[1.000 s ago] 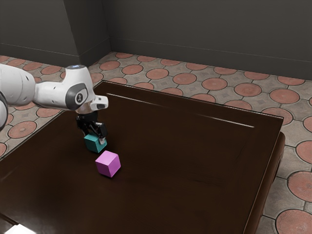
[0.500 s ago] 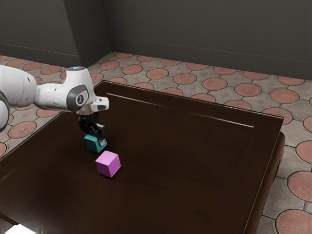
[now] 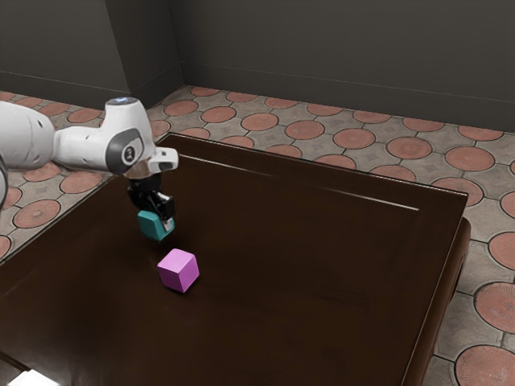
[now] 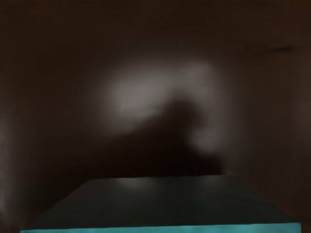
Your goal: Pick up the blue block with one arm, and put the blue block on the pink block with one arm
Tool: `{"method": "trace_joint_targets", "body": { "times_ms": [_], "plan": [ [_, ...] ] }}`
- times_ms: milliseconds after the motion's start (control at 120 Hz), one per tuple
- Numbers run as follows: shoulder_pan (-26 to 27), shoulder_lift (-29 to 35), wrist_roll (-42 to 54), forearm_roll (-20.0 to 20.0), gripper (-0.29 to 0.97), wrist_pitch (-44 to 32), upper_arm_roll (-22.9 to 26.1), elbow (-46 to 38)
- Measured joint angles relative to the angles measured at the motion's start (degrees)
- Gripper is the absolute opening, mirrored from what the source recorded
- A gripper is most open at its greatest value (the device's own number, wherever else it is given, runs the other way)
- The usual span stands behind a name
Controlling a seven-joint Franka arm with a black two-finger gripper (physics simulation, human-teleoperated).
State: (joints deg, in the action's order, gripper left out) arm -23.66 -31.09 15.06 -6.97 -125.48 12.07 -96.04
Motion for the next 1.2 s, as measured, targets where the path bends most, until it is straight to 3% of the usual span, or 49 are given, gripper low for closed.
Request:
{"method": "trace_joint_targets", "body": {
  "times_ms": [158, 625, 825, 1200],
  "plan": [
    [-0.02, 7.57, -1.15, -0.07, 0.31, 0.99, 1.48, -6.04],
    [0.05, 21.10, -7.73, 1.76, 0.29, 0.10, 7.92, -21.80],
    [0.02, 21.46, -13.62, 5.00, 0.30, -0.07, 8.37, -22.88],
    [0.01, 20.08, -17.24, 2.09, 0.28, -2.15, 9.36, -23.11]
  ]
}}
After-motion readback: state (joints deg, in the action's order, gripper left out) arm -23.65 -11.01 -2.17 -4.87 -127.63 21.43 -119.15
